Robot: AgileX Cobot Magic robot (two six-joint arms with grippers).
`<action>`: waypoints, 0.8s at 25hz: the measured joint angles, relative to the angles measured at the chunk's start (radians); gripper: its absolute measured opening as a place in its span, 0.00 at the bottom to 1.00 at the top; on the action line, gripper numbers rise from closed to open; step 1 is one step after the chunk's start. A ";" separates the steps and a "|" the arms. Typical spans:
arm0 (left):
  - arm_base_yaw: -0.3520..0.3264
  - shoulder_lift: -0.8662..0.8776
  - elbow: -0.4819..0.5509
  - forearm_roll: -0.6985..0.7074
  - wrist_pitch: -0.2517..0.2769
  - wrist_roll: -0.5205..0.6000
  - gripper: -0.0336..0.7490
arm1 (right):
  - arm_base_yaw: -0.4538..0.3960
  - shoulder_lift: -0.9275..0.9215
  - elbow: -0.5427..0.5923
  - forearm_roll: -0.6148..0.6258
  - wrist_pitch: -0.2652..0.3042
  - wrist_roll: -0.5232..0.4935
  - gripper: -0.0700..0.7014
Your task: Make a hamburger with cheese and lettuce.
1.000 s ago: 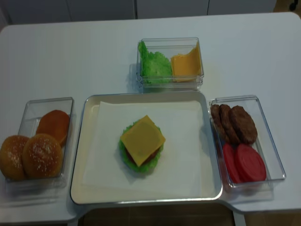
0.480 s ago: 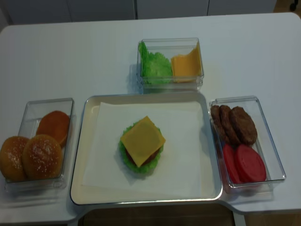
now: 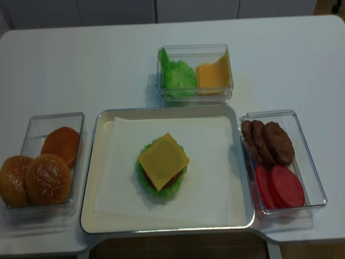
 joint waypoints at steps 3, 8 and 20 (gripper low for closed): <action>0.000 0.000 0.000 0.000 0.000 0.000 0.50 | -0.050 0.000 0.000 0.000 0.000 0.000 0.57; 0.000 0.000 0.000 0.000 0.000 0.000 0.50 | -0.061 0.000 0.000 0.000 0.000 0.000 0.49; 0.000 0.000 0.000 0.000 0.000 0.000 0.50 | -0.061 0.000 0.000 0.083 0.000 -0.112 0.34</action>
